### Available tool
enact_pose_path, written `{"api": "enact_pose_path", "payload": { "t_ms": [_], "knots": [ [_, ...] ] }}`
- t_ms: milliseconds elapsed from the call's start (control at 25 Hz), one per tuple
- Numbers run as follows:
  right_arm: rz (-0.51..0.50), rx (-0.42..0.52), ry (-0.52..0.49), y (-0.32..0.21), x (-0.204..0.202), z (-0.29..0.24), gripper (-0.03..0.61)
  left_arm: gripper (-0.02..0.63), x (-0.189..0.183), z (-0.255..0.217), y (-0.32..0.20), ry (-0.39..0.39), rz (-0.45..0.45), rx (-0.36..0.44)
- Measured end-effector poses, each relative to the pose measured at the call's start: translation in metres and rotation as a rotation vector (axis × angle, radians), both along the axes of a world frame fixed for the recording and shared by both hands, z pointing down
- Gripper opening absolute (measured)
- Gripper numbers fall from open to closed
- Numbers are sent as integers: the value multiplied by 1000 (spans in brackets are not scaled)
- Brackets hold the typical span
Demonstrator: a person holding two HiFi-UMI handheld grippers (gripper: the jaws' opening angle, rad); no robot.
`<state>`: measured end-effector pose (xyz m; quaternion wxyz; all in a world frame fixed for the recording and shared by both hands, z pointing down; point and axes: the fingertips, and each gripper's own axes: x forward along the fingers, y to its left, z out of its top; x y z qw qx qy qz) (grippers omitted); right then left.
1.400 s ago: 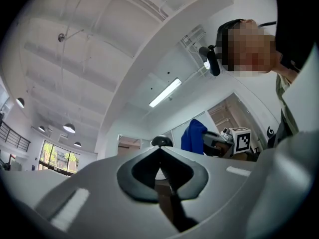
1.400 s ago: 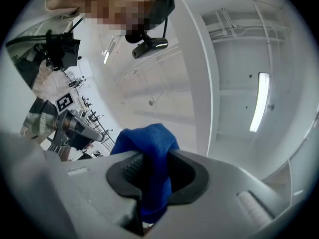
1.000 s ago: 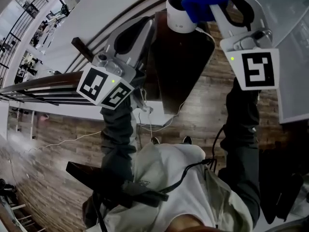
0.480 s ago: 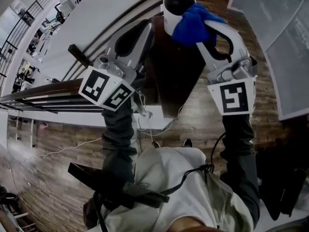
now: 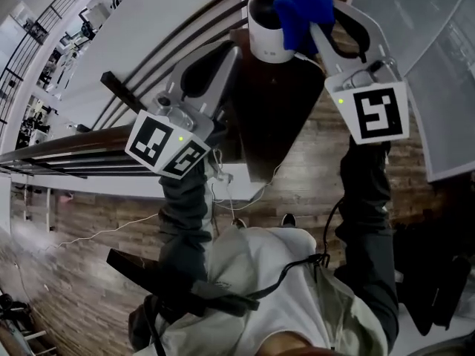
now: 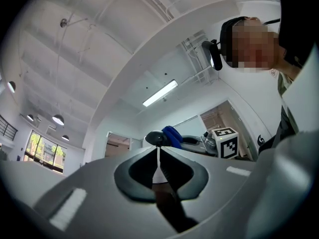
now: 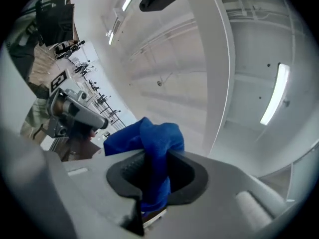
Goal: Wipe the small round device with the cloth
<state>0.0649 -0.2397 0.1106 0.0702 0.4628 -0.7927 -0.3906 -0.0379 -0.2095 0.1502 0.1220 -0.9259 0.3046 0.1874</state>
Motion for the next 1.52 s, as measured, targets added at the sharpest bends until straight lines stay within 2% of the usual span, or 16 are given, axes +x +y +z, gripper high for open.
{"api": "enact_pose_path", "payload": {
  "t_ms": [120,200,320,400,440,560,640,720,800,880,1000,1080,1200,1280,1400,1520],
  "knots": [
    [9,-86,69,8,7,22,78,3,3,-3,0,-6,6,1],
    [57,-85,124,12,15,17,78,3,6,-6,-1,-2,8,3],
    [149,79,153,12,19,-23,78,3,11,6,-2,4,22,-1],
    [177,177,192,9,2,-47,78,3,11,12,-1,9,28,-7],
    [196,195,235,6,-10,-50,78,3,9,12,1,14,28,-8],
    [251,293,393,14,-45,-40,71,3,-3,9,11,31,23,-6],
    [251,389,448,33,-57,-25,71,3,-11,8,18,40,14,0],
    [223,419,486,47,-62,-2,71,3,-16,8,20,41,8,9],
    [236,416,556,51,-61,29,71,3,-20,12,21,41,2,14],
    [236,370,618,50,-57,58,71,3,-22,17,21,43,-2,14],
    [180,287,601,53,-53,71,71,3,-23,19,22,45,-3,10],
    [164,318,541,59,-51,45,72,3,-24,16,24,47,0,10],
    [230,407,437,56,-39,-12,72,3,-24,14,24,52,12,8],
    [260,383,406,40,-36,-36,72,3,-24,16,23,58,20,6],
    [284,296,512,12,-50,-40,74,3,-23,18,23,65,30,1],
    [314,301,625,0,-67,-38,71,3,-22,18,25,66,38,-3]
  ]
}}
